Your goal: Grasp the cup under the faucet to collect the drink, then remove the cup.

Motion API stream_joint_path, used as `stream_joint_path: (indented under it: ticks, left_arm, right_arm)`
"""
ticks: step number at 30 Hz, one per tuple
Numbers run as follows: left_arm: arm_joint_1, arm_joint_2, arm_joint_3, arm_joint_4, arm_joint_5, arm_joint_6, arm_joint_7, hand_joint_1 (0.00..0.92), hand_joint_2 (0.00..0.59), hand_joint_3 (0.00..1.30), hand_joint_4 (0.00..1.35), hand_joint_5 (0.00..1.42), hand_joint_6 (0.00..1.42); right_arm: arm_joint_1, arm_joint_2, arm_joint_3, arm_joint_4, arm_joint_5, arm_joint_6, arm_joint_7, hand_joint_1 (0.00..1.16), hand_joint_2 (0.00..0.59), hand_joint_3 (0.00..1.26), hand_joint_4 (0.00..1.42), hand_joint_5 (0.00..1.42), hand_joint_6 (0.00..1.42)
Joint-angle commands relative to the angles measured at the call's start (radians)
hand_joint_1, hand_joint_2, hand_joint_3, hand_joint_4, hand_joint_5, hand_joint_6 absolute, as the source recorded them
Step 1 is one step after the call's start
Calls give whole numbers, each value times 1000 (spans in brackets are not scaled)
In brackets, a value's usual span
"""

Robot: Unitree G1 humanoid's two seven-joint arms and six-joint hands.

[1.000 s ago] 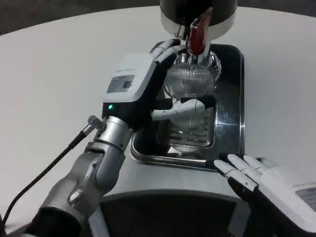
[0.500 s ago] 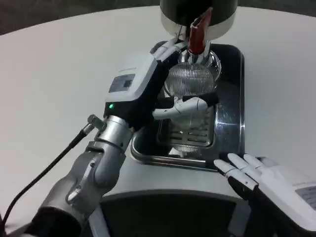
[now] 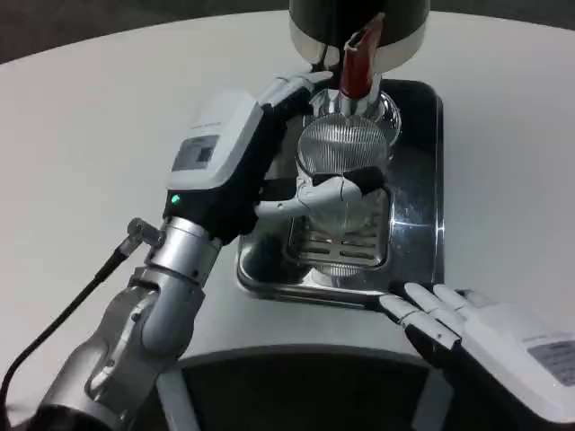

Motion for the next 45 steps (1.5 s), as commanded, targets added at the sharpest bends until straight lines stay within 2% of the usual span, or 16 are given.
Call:
stream_joint_path:
  ticks: [1, 10, 13, 15, 18, 21, 23, 31, 36, 45]
  left_arm:
    - [70, 39, 52, -109, -34, -15, -32, 157, 67, 263, 71, 391, 828]
    - [176, 78, 139, -315, -76, -7, -103, 144, 69, 263, 104, 403, 853]
    - [211, 91, 186, -404, -88, -20, -102, 118, 80, 272, 119, 418, 867]
    - [220, 94, 217, -450, -115, -20, -116, 47, 84, 291, 161, 425, 848]
    - [203, 102, 251, -503, -181, -15, -168, 2, 79, 316, 223, 420, 756]
    - [170, 104, 270, -533, -276, 4, -249, 0, 83, 330, 254, 365, 546]
    - [125, 104, 274, -547, -404, 43, -349, 0, 88, 331, 254, 322, 427]
    - [-27, 106, 288, -555, -766, 284, -652, 0, 94, 262, 156, 229, 312]
    - [-87, 103, 294, -554, -875, 401, -758, 0, 94, 212, 111, 202, 277]
    - [-84, 103, 297, -546, -916, 513, -825, 0, 91, 176, 80, 192, 267]
  right_arm:
    - [4, 2, 8, -16, -3, 7, -10, 512, 417, 87, 0, 0, 2]
    - [-5, 4, 22, -16, -7, 20, -16, 512, 417, 94, 0, 0, 2]
    - [-6, 10, 16, -16, 1, 21, -31, 512, 417, 104, 0, 0, 13]
    - [-8, 10, 14, -16, 3, 23, -36, 512, 417, 104, 0, 0, 14]
    - [-17, 9, 12, -16, 5, 32, -39, 512, 417, 105, 0, 0, 15]
    - [-22, 8, 13, -16, 6, 37, -41, 512, 419, 105, 0, 0, 16]
    - [-23, 9, 15, -16, 6, 38, -42, 512, 421, 105, 0, 0, 16]
    - [-17, 15, 11, -16, 10, 22, -53, 512, 422, 105, 0, 0, 17]
    - [-12, 23, 3, -16, 14, 7, -57, 512, 422, 105, 0, 0, 17]
    - [-6, 47, -22, -16, 26, -36, -53, 512, 423, 112, 0, 0, 17]
